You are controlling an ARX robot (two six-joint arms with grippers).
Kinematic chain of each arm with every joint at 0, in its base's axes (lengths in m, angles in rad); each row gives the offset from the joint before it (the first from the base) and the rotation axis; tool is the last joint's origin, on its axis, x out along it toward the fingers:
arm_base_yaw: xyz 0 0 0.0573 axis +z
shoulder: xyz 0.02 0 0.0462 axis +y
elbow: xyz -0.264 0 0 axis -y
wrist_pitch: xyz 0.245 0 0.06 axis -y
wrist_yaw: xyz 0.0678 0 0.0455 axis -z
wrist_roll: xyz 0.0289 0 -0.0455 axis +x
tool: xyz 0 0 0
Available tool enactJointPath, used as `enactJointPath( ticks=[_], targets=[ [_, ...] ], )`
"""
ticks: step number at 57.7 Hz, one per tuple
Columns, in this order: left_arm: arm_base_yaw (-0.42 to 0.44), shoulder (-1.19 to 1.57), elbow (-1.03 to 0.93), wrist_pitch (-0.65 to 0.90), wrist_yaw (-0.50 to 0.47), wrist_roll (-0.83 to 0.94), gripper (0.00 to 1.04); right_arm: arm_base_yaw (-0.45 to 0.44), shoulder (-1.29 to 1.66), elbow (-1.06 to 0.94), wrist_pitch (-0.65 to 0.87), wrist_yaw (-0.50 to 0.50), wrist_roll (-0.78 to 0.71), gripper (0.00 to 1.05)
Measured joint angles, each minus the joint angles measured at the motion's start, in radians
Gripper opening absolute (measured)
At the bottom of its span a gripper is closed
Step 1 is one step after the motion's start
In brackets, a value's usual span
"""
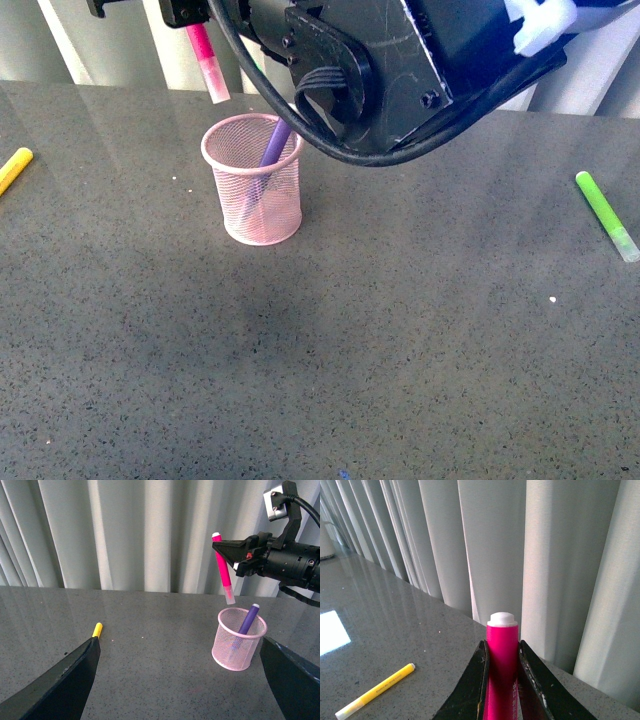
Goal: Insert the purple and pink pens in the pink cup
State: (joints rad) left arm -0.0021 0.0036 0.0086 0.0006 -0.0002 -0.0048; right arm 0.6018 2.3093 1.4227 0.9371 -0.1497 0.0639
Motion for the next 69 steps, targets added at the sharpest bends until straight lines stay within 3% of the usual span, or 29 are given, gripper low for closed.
enactJointPath(
  ticks=[49,69],
  targets=[
    [0.0,0.0,0.0,0.0,0.0,0.0,0.98,-0.003,0.025,-0.044,-0.032,0.014,0.008,0.12],
    [0.0,0.0,0.0,0.0,0.0,0.0,0.98,-0.003,-0.006,-0.112,-0.046,0.049,0.072,0.69]
  ],
)
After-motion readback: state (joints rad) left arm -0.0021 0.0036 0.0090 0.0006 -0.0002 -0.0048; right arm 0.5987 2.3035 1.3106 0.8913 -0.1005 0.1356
